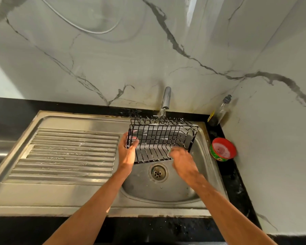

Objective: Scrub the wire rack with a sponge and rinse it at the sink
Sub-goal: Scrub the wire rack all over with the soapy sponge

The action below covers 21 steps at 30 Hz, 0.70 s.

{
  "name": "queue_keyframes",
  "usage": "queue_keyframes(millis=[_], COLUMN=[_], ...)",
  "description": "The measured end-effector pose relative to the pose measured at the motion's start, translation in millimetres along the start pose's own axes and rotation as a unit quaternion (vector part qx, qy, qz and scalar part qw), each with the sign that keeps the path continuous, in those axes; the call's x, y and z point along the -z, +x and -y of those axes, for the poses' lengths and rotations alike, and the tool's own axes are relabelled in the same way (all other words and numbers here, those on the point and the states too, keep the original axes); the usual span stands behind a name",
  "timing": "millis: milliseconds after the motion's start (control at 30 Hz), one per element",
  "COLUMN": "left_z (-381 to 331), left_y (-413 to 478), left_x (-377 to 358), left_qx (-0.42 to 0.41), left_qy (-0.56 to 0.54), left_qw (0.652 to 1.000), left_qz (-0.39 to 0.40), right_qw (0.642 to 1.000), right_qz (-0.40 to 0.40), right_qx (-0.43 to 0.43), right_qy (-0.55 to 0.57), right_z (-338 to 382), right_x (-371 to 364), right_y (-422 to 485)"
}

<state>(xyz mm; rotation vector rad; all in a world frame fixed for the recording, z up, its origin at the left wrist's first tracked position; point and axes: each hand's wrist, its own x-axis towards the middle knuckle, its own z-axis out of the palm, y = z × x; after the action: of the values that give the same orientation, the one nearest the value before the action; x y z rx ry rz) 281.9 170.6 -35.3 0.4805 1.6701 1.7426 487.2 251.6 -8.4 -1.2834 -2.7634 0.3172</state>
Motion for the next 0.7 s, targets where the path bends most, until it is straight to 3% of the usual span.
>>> queue_keyframes(millis=[133,300,400,567,633,700], left_z=[1,7,7,11,7,3], left_y=[-2,-8,-13,-24,-30,-33], left_x=[0,-1,1,-3,-9,-13], left_qx=[0.0,0.005,0.04,0.098,0.114,0.108], left_qy=[0.01,0.006,-0.003,-0.065,-0.066,-0.065], left_qw=[1.0,1.0,0.999,0.993,0.991,0.992], left_qz=[-0.003,0.0,-0.011,-0.013,0.004,0.003], right_qw=[0.997,0.997,0.977,0.905,0.892,0.906], right_qz=[-0.019,0.001,-0.071,-0.247,-0.263,-0.224], right_qx=[-0.067,0.0,-0.074,-0.209,-0.226,-0.205], right_qy=[0.015,0.081,0.187,0.278,0.289,0.294], right_z=[-19,12,4,19,34,49], right_x=[9,-15,-12,-1,-5,-11], right_y=[5,0,1,18,34,43])
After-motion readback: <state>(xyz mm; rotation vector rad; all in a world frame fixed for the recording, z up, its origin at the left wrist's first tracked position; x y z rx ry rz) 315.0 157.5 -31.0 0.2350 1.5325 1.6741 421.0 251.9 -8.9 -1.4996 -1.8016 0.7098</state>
